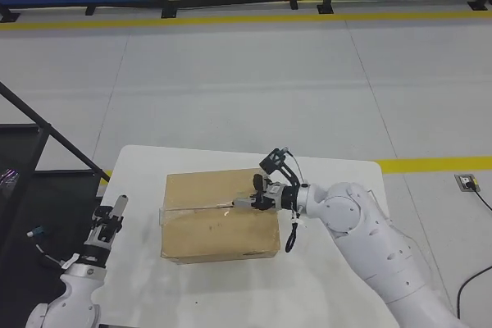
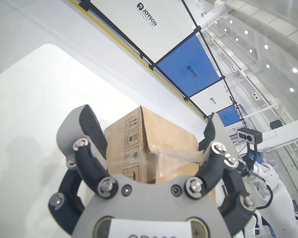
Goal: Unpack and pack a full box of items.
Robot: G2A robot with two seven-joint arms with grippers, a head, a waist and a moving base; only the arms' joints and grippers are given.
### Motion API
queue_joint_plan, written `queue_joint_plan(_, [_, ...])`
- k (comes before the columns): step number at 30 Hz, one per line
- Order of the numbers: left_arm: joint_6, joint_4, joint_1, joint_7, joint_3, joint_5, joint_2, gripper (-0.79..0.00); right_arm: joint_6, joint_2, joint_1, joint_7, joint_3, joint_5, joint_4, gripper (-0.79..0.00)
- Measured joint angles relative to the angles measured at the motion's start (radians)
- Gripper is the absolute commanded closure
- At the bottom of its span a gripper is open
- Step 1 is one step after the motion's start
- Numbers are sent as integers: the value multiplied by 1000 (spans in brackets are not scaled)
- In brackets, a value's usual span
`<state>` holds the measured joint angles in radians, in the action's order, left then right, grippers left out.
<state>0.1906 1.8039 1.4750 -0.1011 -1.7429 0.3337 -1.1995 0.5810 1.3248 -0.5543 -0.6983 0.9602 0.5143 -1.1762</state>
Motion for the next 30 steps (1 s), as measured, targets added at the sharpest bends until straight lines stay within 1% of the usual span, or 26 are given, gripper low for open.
queue_joint_plan(2, [1, 3, 2, 2, 2, 2, 0, -785, 27, -4, -2, 11, -2, 56, -12, -785])
queue_joint_plan(4, [2, 4, 4, 4, 3, 6, -1, -785, 24, -6, 0, 6, -7, 99, -21, -785])
queue_joint_plan(9, [3, 8, 9, 8, 3, 8, -2, -785, -36, -4, 22, -18, -27, 175, -25, -785])
queue_joint_plan(10, [4, 9, 11, 9, 2, 8, -2, -785, -51, -3, 27, -21, -33, 191, -28, -733])
queue_joint_plan(11, [5, 9, 12, 10, 2, 7, -2, -785, -60, -2, 30, -24, -37, 201, -30, -622])
queue_joint_plan(12, [5, 10, 12, 11, 1, 7, -2, -785, -68, -1, 32, -27, -41, 211, -33, -465])
queue_joint_plan(13, [5, 11, 14, 11, 0, 7, -2, -785, -79, 0, 34, -31, -46, 220, -37, -416])
queue_joint_plan(14, [5, 11, 14, 12, -1, 7, -2, -785, -87, 1, 35, -34, -50, 227, -41, -409])
queue_joint_plan(16, [6, 13, 15, 12, -1, 7, -3, -785, -106, 2, 38, -40, -57, 246, -50, -348])
queue_joint_plan(19, [7, 14, 16, 13, -1, 7, -3, -785, -130, 2, 36, -47, -65, 276, -72, -289])
queue_joint_plan(20, [7, 16, 17, 13, -1, 8, -3, -785, -136, 2, 34, -51, -67, 284, -79, -219])
queue_joint_plan(22, [9, 20, 18, 12, -1, 9, -3, -785, -151, 2, 29, -63, -70, 299, -97, -40])
queue_joint_plan(23, [9, 22, 19, 12, -1, 10, -3, -785, -157, 2, 26, -67, -70, 303, -105, 0])
queue_joint_plan(26, [11, 27, 21, 11, 1, 14, -4, -785, -165, -1, 16, -77, -66, 308, -130, 0])
queue_joint_plan(30, [12, 29, 20, 9, 5, 17, -4, -785, -148, -7, -6, -76, -50, 302, -168, 0])
